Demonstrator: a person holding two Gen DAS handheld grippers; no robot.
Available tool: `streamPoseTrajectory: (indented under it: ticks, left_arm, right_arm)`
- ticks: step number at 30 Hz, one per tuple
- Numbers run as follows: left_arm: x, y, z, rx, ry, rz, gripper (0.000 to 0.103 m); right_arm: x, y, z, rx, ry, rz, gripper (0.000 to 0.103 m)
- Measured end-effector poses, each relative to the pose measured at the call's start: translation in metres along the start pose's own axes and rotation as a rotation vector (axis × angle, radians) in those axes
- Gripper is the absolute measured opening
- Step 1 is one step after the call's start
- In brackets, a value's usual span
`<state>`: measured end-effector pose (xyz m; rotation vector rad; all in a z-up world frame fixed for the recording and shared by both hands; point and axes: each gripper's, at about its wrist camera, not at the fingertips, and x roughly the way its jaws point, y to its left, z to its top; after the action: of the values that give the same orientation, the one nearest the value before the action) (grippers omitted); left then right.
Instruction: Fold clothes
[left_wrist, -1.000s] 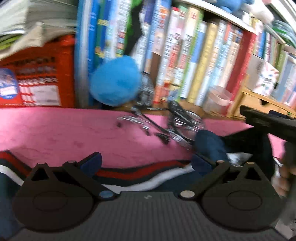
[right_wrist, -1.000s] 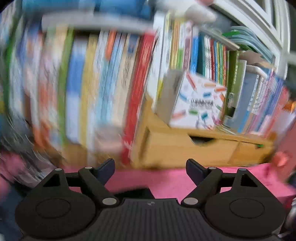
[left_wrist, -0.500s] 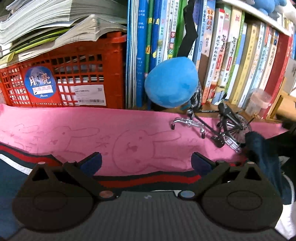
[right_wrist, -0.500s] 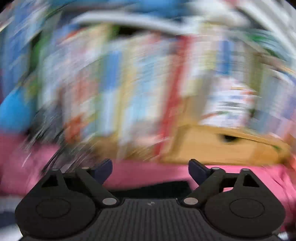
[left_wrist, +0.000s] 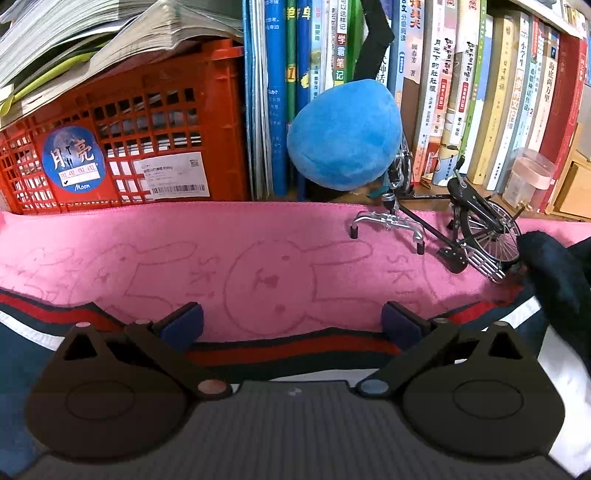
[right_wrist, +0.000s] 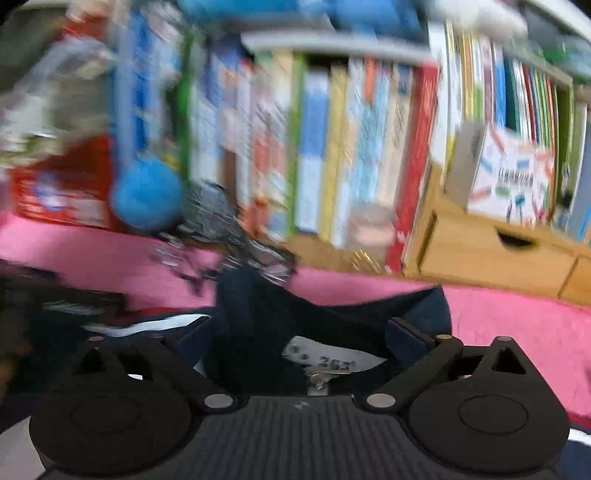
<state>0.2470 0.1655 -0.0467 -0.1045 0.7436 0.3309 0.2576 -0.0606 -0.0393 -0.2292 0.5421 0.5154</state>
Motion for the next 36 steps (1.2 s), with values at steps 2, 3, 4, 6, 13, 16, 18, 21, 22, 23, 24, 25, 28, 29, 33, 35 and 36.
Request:
streamPoseTrajectory:
  ticks: [2,3,4,6,13,16,18,21,22,23,24,25,28,29,33,35,36]
  left_arm:
    - [0.000,0.000,-0.001,0.003,-0.009,0.002,0.103]
    - [0.000,-0.001,-0.001,0.003,-0.013,0.003,0.103]
    - [-0.001,-0.001,-0.002,0.002,-0.016,0.003,0.103]
    - [-0.001,-0.001,-0.002,0.001,-0.019,0.005,0.103]
    - [0.001,0.001,-0.001,0.004,-0.018,0.003,0.103]
    - [0.002,0.000,0.000,0.003,-0.017,0.004,0.103]
    - [0.002,0.000,0.000,0.002,-0.016,0.005,0.103]
    - [0.002,-0.001,0.001,0.003,-0.015,0.006,0.103]
    - [0.002,-0.001,0.001,0.003,-0.015,0.006,0.103]
    - [0.002,-0.001,0.001,0.003,-0.015,0.006,0.103]
    - [0.002,-0.001,0.001,0.004,-0.015,0.005,0.103]
    - [0.002,-0.001,0.001,0.004,-0.015,0.005,0.103]
    - [0.002,-0.002,0.002,0.003,-0.015,0.005,0.103]
    - [0.002,-0.002,0.002,0.003,-0.014,0.004,0.103]
    - [0.002,-0.001,0.003,0.002,-0.013,0.002,0.103]
    - [0.002,-0.001,0.003,0.002,-0.012,0.001,0.103]
    - [0.002,0.000,0.003,0.001,-0.012,0.001,0.103]
  right_arm:
    - [-0.028,-0.003,-0.016,-0.045,-0.005,0.054,0.100]
    - [-0.040,-0.008,-0.025,-0.061,0.008,0.075,0.100]
    - [-0.052,-0.015,-0.036,-0.074,0.024,0.086,0.100]
    - [-0.065,-0.044,-0.061,-0.071,0.086,0.023,0.100]
    - [-0.117,-0.222,-0.100,0.127,0.141,-0.588,0.093]
    - [-0.152,-0.264,-0.100,0.202,0.085,-0.936,0.091]
    - [-0.175,-0.293,-0.100,0.252,0.044,-1.168,0.103]
    - [-0.205,-0.306,-0.106,0.322,-0.026,-1.209,0.103]
    - [-0.212,-0.307,-0.110,0.342,-0.041,-1.159,0.103]
    - [-0.216,-0.309,-0.113,0.364,-0.049,-1.114,0.103]
    - [-0.210,-0.314,-0.116,0.394,-0.023,-1.090,0.103]
    - [-0.203,-0.321,-0.118,0.428,-0.002,-1.066,0.102]
    - [-0.187,-0.345,-0.133,0.578,-0.019,-0.991,0.100]
    - [-0.182,-0.352,-0.138,0.623,-0.034,-0.953,0.098]
    - [-0.142,-0.377,-0.143,0.748,0.072,-0.845,0.094]
    - [-0.130,-0.377,-0.142,0.755,0.105,-0.821,0.067]
    - [-0.129,-0.372,-0.140,0.742,0.096,-0.823,0.032]
